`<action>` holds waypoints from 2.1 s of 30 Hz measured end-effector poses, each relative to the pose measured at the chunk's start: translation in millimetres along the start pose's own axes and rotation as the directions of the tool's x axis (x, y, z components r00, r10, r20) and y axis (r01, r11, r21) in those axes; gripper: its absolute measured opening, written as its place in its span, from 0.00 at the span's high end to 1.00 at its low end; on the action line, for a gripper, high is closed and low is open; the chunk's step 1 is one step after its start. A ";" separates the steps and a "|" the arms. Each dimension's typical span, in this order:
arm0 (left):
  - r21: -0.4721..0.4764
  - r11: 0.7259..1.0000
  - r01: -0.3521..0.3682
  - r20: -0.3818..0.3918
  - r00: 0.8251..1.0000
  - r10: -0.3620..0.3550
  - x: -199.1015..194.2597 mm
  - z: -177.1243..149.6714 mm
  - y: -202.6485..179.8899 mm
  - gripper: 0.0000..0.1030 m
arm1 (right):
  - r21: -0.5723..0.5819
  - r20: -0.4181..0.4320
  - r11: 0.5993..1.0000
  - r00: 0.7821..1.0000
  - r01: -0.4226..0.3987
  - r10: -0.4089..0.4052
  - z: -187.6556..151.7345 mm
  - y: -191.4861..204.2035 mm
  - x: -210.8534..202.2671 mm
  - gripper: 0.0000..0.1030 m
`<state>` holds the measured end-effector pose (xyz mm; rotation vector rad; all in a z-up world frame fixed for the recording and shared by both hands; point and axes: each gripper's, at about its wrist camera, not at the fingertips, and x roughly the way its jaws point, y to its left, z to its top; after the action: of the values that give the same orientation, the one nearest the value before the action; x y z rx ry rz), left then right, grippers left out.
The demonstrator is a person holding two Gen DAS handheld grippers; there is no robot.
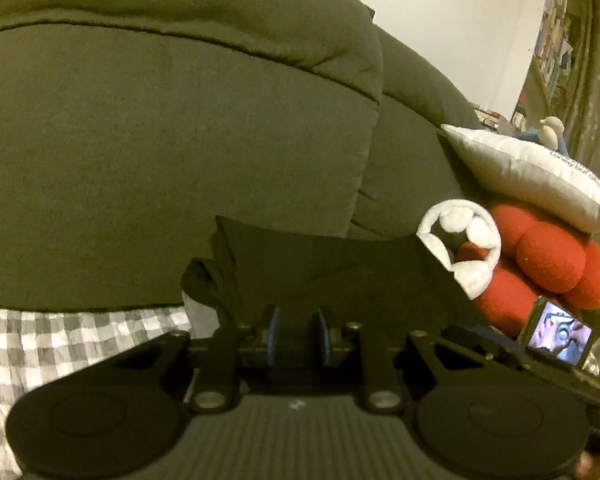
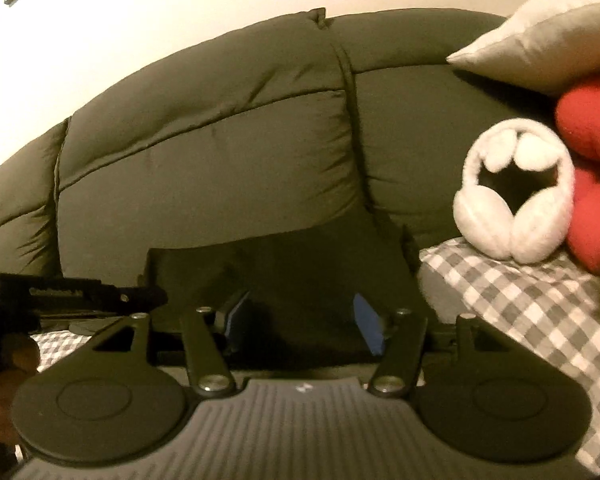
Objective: Fold clothes
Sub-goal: 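Lower the black shirt with both grippers onto the folded clothes stack, then open both grippers to release the shirt and pull them back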
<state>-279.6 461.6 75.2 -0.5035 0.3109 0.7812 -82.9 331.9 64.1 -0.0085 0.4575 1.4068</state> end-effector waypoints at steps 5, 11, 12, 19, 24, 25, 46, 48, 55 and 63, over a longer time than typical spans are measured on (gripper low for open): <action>0.012 1.000 -0.018 -0.039 0.999 0.018 7.0 -1.4 1.2 0.79 | 0.027 0.021 1.000 1.000 0.004 -0.004 4.8 -2.1 -4.0 0.41; 0.011 1.000 -0.007 0.015 1.000 0.007 -8.1 3.1 -2.8 0.76 | -0.082 -0.002 0.996 0.999 -0.034 0.034 6.5 20.8 -2.3 0.41; 0.014 1.000 -0.002 0.013 1.000 0.002 -7.6 2.5 -4.0 0.76 | -0.095 -0.006 0.995 0.999 -0.036 0.035 5.8 24.8 -1.5 0.41; -0.011 1.000 0.012 -0.045 0.999 -0.013 2.0 -2.2 -2.4 0.76 | -0.138 -0.015 0.990 1.000 -0.025 0.023 6.5 34.4 -0.4 0.40; -0.004 1.000 -0.010 -0.047 0.999 0.009 4.5 -5.5 -5.1 0.76 | -0.181 -0.046 0.983 0.999 -0.033 0.025 -0.3 40.2 6.5 0.36; -0.008 1.000 -0.017 -0.049 0.999 0.016 4.9 -6.1 -4.5 0.76 | -0.185 -0.048 0.982 0.999 -0.028 0.019 -2.1 40.7 8.8 0.36; -0.079 0.997 -0.020 0.034 0.999 0.023 -44.1 -1.2 -19.4 0.74 | -0.227 -0.081 0.973 0.996 -0.043 0.025 8.1 57.4 -41.6 0.34; -0.083 0.997 0.007 0.041 0.999 -0.003 -52.1 0.0 -21.7 0.73 | -0.234 -0.082 0.972 0.997 -0.031 0.012 9.8 61.5 -50.8 0.34; -0.092 0.996 0.010 0.010 1.000 -0.009 -39.1 -3.0 -21.4 0.70 | -0.225 -0.071 0.974 0.997 0.012 -0.029 17.1 72.4 -78.0 0.33; 0.014 0.993 -0.114 -0.007 0.993 0.115 -20.9 -36.5 -37.3 0.67 | -0.193 -0.093 0.981 0.996 -0.010 -0.009 17.1 69.1 -113.6 0.33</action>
<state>-269.3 407.2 65.6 -0.4788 0.3545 0.8880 -153.7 241.4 133.3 -0.2327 0.3966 1.4511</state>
